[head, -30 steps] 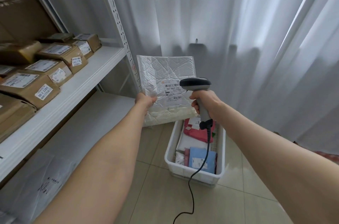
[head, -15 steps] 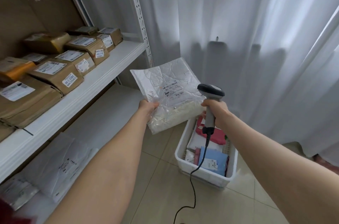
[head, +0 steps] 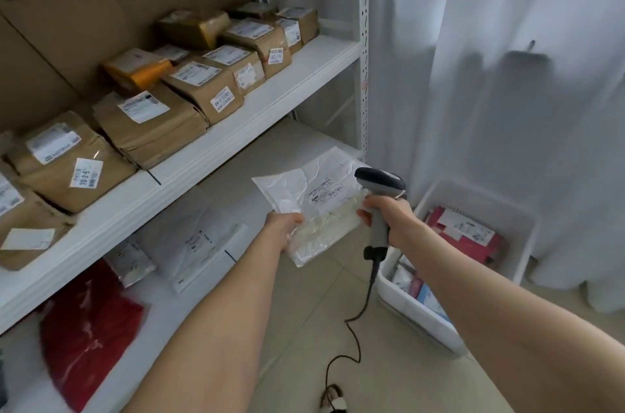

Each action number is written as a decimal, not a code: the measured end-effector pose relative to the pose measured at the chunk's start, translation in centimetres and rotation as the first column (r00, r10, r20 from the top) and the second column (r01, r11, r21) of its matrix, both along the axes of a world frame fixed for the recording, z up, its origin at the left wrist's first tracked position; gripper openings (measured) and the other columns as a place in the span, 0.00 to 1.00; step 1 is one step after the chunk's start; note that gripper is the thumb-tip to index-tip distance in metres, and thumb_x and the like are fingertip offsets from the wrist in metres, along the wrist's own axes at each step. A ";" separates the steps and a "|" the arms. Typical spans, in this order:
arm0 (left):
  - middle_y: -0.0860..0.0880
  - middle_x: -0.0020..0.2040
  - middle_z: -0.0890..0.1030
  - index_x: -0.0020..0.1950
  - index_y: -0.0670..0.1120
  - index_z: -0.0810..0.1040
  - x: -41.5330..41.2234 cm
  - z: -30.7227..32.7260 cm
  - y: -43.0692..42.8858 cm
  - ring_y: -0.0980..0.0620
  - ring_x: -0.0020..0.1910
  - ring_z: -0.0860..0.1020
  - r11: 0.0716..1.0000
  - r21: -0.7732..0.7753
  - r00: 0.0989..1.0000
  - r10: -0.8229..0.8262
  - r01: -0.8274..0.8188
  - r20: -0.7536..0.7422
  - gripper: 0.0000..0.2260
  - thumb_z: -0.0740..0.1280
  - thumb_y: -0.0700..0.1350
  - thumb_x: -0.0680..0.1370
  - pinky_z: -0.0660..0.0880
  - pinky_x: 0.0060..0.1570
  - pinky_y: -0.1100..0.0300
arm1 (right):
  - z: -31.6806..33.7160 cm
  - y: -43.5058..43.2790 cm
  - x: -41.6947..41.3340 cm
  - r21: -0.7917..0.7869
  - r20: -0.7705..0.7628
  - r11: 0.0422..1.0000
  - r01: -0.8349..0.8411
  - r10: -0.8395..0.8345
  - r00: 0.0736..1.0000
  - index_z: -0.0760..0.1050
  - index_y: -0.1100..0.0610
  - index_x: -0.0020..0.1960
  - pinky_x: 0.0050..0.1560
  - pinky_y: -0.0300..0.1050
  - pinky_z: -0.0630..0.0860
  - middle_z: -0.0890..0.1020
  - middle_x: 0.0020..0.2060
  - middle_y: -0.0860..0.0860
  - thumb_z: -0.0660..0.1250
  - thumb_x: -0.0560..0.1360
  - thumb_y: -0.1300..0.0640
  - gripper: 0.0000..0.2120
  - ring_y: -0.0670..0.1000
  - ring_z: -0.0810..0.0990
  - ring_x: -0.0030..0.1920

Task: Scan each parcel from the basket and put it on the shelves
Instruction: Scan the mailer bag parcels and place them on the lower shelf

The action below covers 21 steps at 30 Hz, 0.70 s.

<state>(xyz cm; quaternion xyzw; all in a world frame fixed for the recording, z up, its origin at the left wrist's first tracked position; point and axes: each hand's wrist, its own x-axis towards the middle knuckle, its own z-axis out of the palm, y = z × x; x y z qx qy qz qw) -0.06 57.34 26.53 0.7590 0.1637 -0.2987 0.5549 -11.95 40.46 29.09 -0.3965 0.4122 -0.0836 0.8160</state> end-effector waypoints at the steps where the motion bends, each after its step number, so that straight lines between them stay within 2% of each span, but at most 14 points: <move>1: 0.45 0.45 0.75 0.64 0.36 0.69 0.8 -0.3 1.1 0.48 0.36 0.73 0.999 -0.011 0.999 0.032 -0.032 -0.008 0.20 0.69 0.34 0.73 0.68 0.31 0.61 | -0.4 0.8 1.0 -0.006 -0.002 1.000 0.001 -0.001 1.000 0.71 0.62 0.45 0.31 0.42 0.79 0.77 0.41 0.58 0.65 0.74 0.72 0.07 0.54 0.80 0.35; 3: 0.42 0.52 0.76 0.66 0.38 0.69 2.4 -1.0 3.2 0.44 0.41 0.75 0.995 -0.057 0.996 0.083 -0.085 -0.044 0.22 0.67 0.32 0.73 0.71 0.36 0.58 | -1.2 2.3 3.1 -0.021 -0.019 1.000 -0.004 0.004 1.000 0.71 0.62 0.43 0.33 0.42 0.79 0.76 0.39 0.57 0.65 0.74 0.73 0.08 0.54 0.79 0.34; 5: 0.43 0.57 0.77 0.68 0.43 0.67 4.1 -2.0 5.2 0.42 0.49 0.78 0.987 -0.118 0.992 0.100 -0.109 -0.083 0.25 0.65 0.30 0.73 0.76 0.49 0.50 | -2.2 3.8 5.7 -0.036 -0.038 0.999 -0.021 0.020 0.999 0.71 0.62 0.42 0.35 0.42 0.79 0.76 0.39 0.56 0.65 0.74 0.73 0.08 0.53 0.78 0.34; 6: 0.44 0.59 0.77 0.70 0.47 0.66 4.5 -2.3 5.8 0.41 0.53 0.78 0.983 -0.147 0.991 0.092 -0.105 -0.097 0.28 0.64 0.29 0.73 0.76 0.54 0.47 | -2.5 4.2 6.5 -0.043 -0.041 0.999 -0.027 0.025 0.999 0.71 0.62 0.42 0.37 0.42 0.78 0.76 0.39 0.56 0.66 0.74 0.73 0.08 0.53 0.78 0.34; 10: 0.47 0.70 0.70 0.75 0.58 0.58 7.7 -4.0 8.5 0.41 0.61 0.76 0.980 -0.183 0.988 0.050 -0.076 -0.146 0.40 0.62 0.25 0.71 0.77 0.55 0.46 | -4.5 6.8 11.5 -0.055 -0.074 0.996 -0.063 0.059 0.996 0.71 0.61 0.41 0.39 0.41 0.78 0.76 0.38 0.55 0.67 0.73 0.72 0.09 0.51 0.78 0.35; 12: 0.47 0.74 0.65 0.77 0.58 0.55 9.8 -5.3 9.6 0.42 0.66 0.73 0.987 -0.141 0.990 0.058 -0.076 -0.130 0.42 0.62 0.25 0.71 0.73 0.61 0.45 | -5.6 7.9 14.0 -0.041 -0.079 0.997 -0.060 0.057 0.995 0.70 0.61 0.41 0.39 0.40 0.78 0.76 0.38 0.55 0.67 0.74 0.71 0.09 0.51 0.78 0.35; 14: 0.45 0.74 0.65 0.78 0.54 0.54 12.0 -6.8 10.4 0.43 0.66 0.73 0.988 -0.097 0.990 0.109 -0.119 -0.094 0.41 0.63 0.25 0.72 0.70 0.65 0.46 | -6.8 8.6 16.4 -0.035 -0.094 0.997 -0.070 0.066 0.993 0.70 0.61 0.42 0.40 0.41 0.77 0.76 0.38 0.55 0.67 0.74 0.71 0.08 0.51 0.78 0.35; 17: 0.45 0.70 0.70 0.78 0.49 0.57 14.8 -8.8 11.2 0.44 0.62 0.75 0.986 -0.014 0.985 0.168 -0.169 -0.029 0.38 0.64 0.26 0.73 0.73 0.61 0.49 | -9.0 9.4 19.6 -0.025 -0.105 0.993 -0.114 0.111 0.988 0.70 0.61 0.41 0.36 0.41 0.75 0.75 0.35 0.56 0.66 0.74 0.71 0.09 0.51 0.76 0.33; 19: 0.47 0.63 0.74 0.75 0.52 0.61 16.3 -9.9 11.2 0.46 0.55 0.77 0.985 -0.002 0.985 0.171 -0.171 -0.026 0.35 0.63 0.27 0.73 0.76 0.52 0.51 | -10.8 9.5 21.6 -0.023 -0.121 0.990 -0.137 0.133 0.984 0.69 0.61 0.40 0.34 0.41 0.73 0.74 0.33 0.56 0.66 0.74 0.72 0.09 0.51 0.74 0.32; 21: 0.50 0.60 0.75 0.73 0.60 0.62 17.8 -11.3 10.9 0.50 0.50 0.78 0.988 -0.029 0.988 0.149 -0.150 -0.045 0.36 0.61 0.28 0.73 0.77 0.40 0.56 | -12.8 9.4 23.8 -0.011 -0.130 0.987 -0.162 0.159 0.979 0.69 0.61 0.39 0.35 0.42 0.72 0.74 0.32 0.55 0.66 0.73 0.71 0.10 0.51 0.73 0.32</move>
